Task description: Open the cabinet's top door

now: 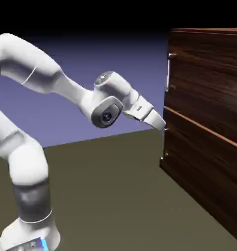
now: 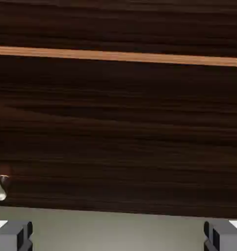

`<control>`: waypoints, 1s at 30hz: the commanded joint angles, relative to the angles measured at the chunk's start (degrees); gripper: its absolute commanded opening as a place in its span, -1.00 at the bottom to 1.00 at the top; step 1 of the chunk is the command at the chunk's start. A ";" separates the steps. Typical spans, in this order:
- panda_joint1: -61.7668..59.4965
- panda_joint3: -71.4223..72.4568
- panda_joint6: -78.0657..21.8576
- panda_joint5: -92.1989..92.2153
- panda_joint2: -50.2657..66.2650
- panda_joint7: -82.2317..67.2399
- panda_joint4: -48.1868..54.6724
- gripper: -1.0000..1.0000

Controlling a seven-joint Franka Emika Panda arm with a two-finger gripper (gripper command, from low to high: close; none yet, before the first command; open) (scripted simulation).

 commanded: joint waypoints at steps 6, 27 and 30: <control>-8.10 8.28 -0.60 14.96 -4.31 -7.24 4.89 0.00; -36.44 37.27 -2.71 67.29 -19.37 -32.59 22.01 0.00; -40.49 41.41 -3.01 74.77 -21.53 -36.21 24.45 0.00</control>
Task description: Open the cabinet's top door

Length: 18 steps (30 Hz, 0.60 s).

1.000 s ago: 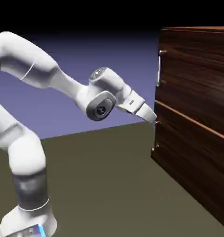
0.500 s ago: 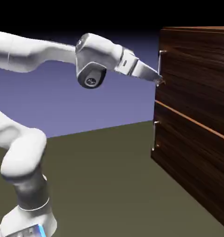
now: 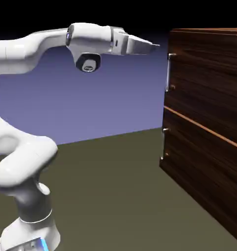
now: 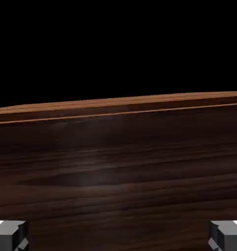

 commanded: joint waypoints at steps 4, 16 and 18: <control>-5.40 5.52 -0.40 9.97 -2.87 -4.83 3.26 0.00; -21.59 22.08 -1.61 39.88 -11.48 -19.31 13.04 0.00; -24.29 24.84 -1.81 44.86 -12.92 -21.73 14.67 0.00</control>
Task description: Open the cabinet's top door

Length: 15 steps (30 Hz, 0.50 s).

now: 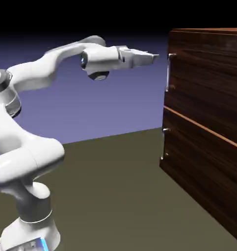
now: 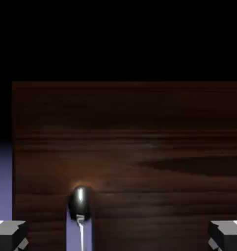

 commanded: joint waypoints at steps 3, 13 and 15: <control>-4.05 4.14 -0.30 7.48 -2.15 -3.62 2.45 0.00; -15.28 9.17 -0.79 11.19 -2.99 -3.81 12.25 -1.00; -12.18 7.11 -4.03 13.18 -3.97 -5.75 8.10 -1.00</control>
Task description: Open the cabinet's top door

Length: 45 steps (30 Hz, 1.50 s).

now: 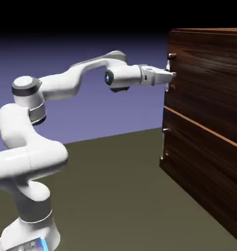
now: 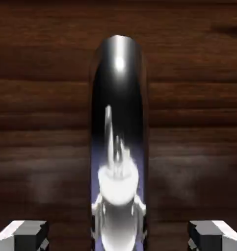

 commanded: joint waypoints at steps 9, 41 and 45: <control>14.42 -8.62 -14.01 4.11 -2.44 -7.64 -18.69 -1.00; 39.78 -67.30 -65.03 -39.87 -9.63 -20.23 -60.66 -1.00; 38.44 -75.61 -70.55 -47.94 -6.85 -22.29 -60.03 -1.00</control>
